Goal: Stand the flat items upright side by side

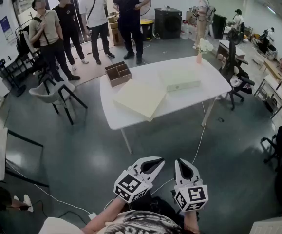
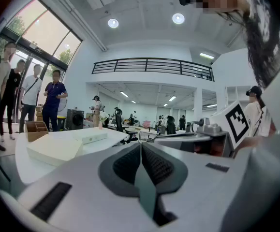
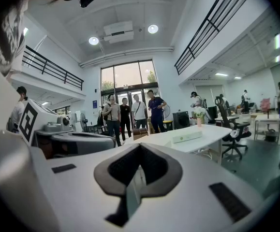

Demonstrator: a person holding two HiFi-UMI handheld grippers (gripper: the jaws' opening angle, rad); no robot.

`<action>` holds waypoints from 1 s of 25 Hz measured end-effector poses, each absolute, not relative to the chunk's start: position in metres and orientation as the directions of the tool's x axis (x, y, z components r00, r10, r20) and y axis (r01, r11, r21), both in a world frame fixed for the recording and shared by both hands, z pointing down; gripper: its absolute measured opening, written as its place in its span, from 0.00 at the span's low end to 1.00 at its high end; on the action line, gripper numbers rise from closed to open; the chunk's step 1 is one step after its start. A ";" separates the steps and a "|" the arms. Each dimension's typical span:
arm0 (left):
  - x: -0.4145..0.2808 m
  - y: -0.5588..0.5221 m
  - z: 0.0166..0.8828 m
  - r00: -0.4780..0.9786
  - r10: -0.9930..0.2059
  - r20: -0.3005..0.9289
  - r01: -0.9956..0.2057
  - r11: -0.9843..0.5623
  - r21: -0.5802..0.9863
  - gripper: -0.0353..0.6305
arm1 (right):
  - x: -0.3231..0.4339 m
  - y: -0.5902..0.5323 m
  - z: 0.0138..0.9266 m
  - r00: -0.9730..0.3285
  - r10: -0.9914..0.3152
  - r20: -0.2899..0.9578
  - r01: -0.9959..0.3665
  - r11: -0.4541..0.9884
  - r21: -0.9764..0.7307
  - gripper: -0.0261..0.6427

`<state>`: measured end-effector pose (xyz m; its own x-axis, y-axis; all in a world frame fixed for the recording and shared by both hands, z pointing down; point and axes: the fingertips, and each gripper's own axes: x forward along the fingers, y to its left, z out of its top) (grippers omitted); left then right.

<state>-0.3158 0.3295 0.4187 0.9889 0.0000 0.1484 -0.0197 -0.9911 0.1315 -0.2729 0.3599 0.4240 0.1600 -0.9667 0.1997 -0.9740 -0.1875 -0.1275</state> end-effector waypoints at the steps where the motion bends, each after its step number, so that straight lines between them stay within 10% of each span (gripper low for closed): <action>1: -0.314 0.331 0.418 0.989 -0.002 0.151 -0.022 -0.991 0.132 0.08 | -0.272 0.361 0.423 0.158 -0.967 0.201 -0.974 -0.186 -0.128 0.03; 25: -0.206 0.262 0.429 0.982 0.001 0.187 -0.023 -0.991 0.129 0.08 | -0.165 0.303 0.448 0.159 -0.965 0.209 -0.961 -0.200 -0.191 0.04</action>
<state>-0.2064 0.2621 0.4293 0.9823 0.0012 0.1875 -0.0234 -0.9914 0.1289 -0.1653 0.3034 0.4482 0.1594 -0.9648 0.2092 -0.9610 -0.2002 -0.1910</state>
